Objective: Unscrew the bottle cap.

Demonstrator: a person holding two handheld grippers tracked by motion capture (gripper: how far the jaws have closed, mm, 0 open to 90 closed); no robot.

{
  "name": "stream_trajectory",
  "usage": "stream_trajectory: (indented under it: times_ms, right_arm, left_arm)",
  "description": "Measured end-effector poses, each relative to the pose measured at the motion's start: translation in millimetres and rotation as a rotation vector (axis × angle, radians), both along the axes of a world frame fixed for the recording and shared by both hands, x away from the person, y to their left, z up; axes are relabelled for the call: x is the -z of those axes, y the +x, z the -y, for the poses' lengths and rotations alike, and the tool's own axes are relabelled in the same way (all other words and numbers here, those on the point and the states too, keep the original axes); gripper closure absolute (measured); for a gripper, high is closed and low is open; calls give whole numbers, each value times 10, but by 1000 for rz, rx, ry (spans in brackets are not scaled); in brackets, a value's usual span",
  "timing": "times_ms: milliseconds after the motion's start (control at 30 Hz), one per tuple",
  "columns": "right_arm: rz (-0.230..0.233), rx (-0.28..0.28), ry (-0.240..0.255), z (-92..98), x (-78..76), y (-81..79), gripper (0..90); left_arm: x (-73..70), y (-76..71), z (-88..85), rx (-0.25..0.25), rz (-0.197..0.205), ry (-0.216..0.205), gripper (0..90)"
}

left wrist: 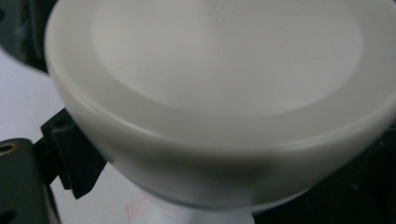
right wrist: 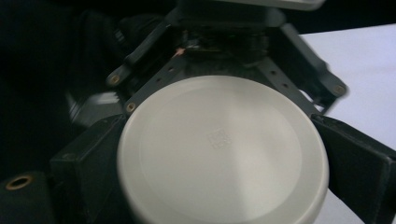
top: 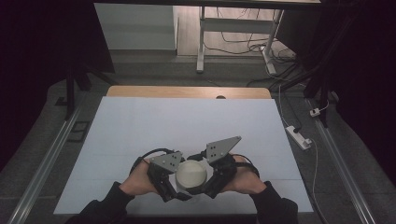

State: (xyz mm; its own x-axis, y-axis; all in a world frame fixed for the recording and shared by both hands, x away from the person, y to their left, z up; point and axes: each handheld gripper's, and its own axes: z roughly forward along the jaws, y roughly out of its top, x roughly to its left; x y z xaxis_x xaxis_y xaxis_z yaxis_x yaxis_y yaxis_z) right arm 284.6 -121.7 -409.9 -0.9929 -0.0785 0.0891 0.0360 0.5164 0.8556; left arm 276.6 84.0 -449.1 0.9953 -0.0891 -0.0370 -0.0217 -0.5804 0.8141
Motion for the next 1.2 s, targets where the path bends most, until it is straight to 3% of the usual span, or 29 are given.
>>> stream_trajectory:
  times_ms: [67, 100, 200, 267, 367, 433, 533, 700, 733, 867, 900, 1067, 1200]
  right_arm:
    - [10, 0, -4, 6, 5, -3, 68]
    - [19, 26, 6, 11, -3, 0, 62]
    - [34, 133, 64, 41, -73, 22, 11]
    - [61, 229, 68, 63, -121, 32, 5]
    - [50, 331, 70, 68, -131, 43, 0]
    - [43, 408, 33, 31, -103, 49, 0]
    - [41, 471, -14, -52, -37, 35, 5]
    - [91, 510, -28, -151, 7, -37, 52]
    - [119, 516, -36, -168, 12, -63, 67]
    - [117, 471, -41, -155, -2, -75, 70]
    - [114, 447, -40, -146, -4, -71, 70]
    - [41, 325, -22, -83, -3, -20, 71]
    - [4, 283, -7, -53, 10, 16, 71]
  left_arm:
    - [2, 10, -1, -31, -1, -4, 75]
    - [0, 25, -10, -58, 2, -7, 75]
    - [-7, 70, -48, -183, 7, -3, 75]
    - [-2, 109, -80, -264, 2, -5, 75]
    - [9, 148, -121, -348, -7, -18, 75]
    - [8, 155, -132, -388, -8, -22, 75]
    - [6, 138, -109, -431, 2, -15, 75]
    - [4, 106, -65, -422, 18, 3, 75]
    - [-6, 88, -51, -400, 25, 6, 75]
    - [-15, 89, -59, -357, 26, 6, 75]
    - [-10, 89, -72, -313, 27, 4, 75]
    - [4, 97, -91, -209, -1, -13, 75]
    - [9, 96, -85, -205, 2, -8, 75]
